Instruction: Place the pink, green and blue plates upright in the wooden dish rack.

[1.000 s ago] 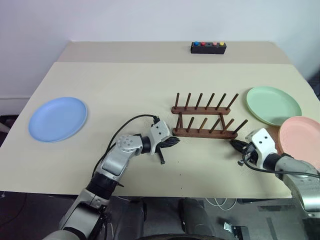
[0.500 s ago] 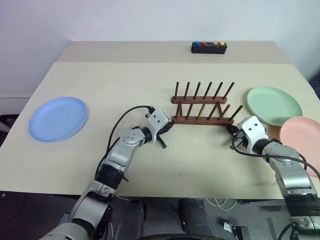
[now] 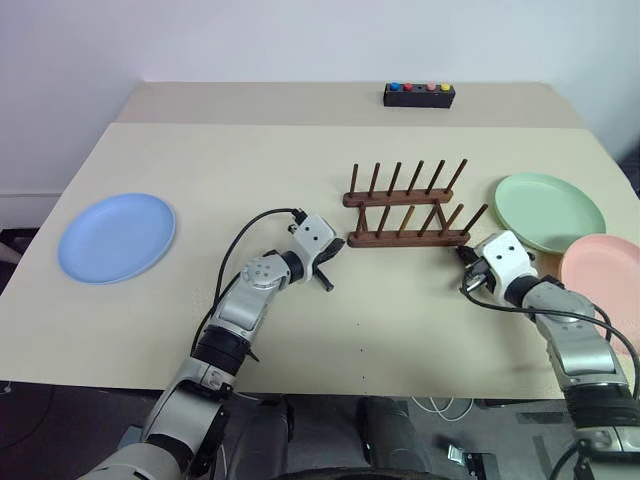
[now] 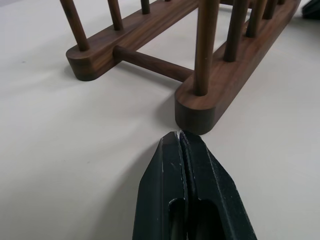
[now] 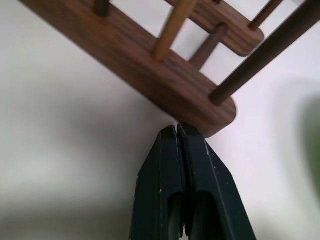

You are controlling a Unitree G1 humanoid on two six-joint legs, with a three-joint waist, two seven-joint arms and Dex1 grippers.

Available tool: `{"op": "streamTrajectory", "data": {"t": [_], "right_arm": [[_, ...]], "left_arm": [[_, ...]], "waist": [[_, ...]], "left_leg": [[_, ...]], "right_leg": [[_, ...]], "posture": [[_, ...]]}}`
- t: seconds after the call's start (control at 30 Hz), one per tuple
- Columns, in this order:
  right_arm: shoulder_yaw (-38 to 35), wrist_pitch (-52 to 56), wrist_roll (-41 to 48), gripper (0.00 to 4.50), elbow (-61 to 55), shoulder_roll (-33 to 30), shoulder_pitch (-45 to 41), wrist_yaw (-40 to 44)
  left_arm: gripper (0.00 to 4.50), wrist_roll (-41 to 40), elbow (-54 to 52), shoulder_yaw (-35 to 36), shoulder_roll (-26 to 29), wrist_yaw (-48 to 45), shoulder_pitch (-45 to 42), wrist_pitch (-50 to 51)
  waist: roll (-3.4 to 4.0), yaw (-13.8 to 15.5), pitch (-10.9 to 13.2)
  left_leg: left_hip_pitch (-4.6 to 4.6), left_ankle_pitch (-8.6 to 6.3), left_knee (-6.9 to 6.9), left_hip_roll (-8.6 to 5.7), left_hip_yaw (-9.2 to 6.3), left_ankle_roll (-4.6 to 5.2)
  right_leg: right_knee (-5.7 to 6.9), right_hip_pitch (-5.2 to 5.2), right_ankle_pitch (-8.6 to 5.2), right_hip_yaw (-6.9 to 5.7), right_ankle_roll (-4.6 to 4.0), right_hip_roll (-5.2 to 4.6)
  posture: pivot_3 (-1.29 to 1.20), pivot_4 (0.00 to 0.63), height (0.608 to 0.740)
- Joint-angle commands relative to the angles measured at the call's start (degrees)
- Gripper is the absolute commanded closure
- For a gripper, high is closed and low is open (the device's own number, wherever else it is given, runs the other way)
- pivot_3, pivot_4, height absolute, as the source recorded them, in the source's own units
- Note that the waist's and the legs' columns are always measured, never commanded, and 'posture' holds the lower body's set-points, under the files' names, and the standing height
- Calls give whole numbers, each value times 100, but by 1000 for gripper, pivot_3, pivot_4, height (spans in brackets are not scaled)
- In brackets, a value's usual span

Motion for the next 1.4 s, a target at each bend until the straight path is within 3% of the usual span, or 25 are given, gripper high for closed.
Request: {"op": "streamTrajectory", "data": {"t": [0.03,0.17,0.23,0.3,0.5,0.8,1.1,1.2,1.4], "right_arm": [[-377,206,306,4489,-818,-253,351,251],[-1125,873,764,4489,-1759,-609,1026,504],[-1614,1223,985,3950,-2067,-764,1251,526],[-2125,1525,1191,3196,-2337,-909,1459,605],[-2805,2168,1169,250,-2545,-1060,1697,402],[-2899,3614,1076,250,-3249,-663,2328,-261],[-2535,3823,889,250,-3054,-462,2192,-667],[-2403,3850,823,1093,-2985,-442,2147,-726],[-2216,3860,691,4104,-2963,-420,2151,-847]], "left_arm": [[4494,-82,-274,145,126,-95,90,-28],[4494,-448,-747,358,470,-534,432,93],[4500,-718,-1080,401,665,-935,632,146],[4500,-1004,-1451,351,880,-1474,844,160],[4500,-1229,-1812,29,972,-2136,953,284],[4500,-1314,-1731,-339,693,-2641,788,215],[4500,-1287,-1635,-444,614,-2735,734,153],[4500,-1251,-1652,-462,627,-2706,785,152],[4500,-1252,-1701,-470,675,-2692,885,176]], "waist": [[2,2,0],[4,-13,0],[4,-14,0],[4,-3,0],[3,38,0],[7,9,-2],[10,16,-4],[10,17,-4],[10,16,-4]], "left_leg": [[0,0,0,0,0,0],[-3,0,-5,0,0,0],[0,0,-6,1,0,0],[1,0,-5,1,0,0],[-4,0,4,1,0,0],[-5,-1,-3,2,0,1],[-7,-1,1,1,5,1],[-6,-1,1,1,5,1],[-6,-1,0,1,5,1]], "right_leg": [[0,0,0,0,0,0],[0,-4,-2,1,3,-1],[0,-3,-2,1,2,0],[1,-1,-3,1,0,0],[-3,4,-14,1,-21,-1],[-3,-4,-15,1,-22,0],[-5,-3,-16,4,-25,-2],[-5,-2,-16,4,-25,-1],[-5,-3,-16,4,-24,-1]], "posture": [[0,150,734],[0,150,734],[0,150,734],[0,150,734],[0,150,734],[0,150,734],[0,150,734],[0,150,734],[0,150,734]]}}
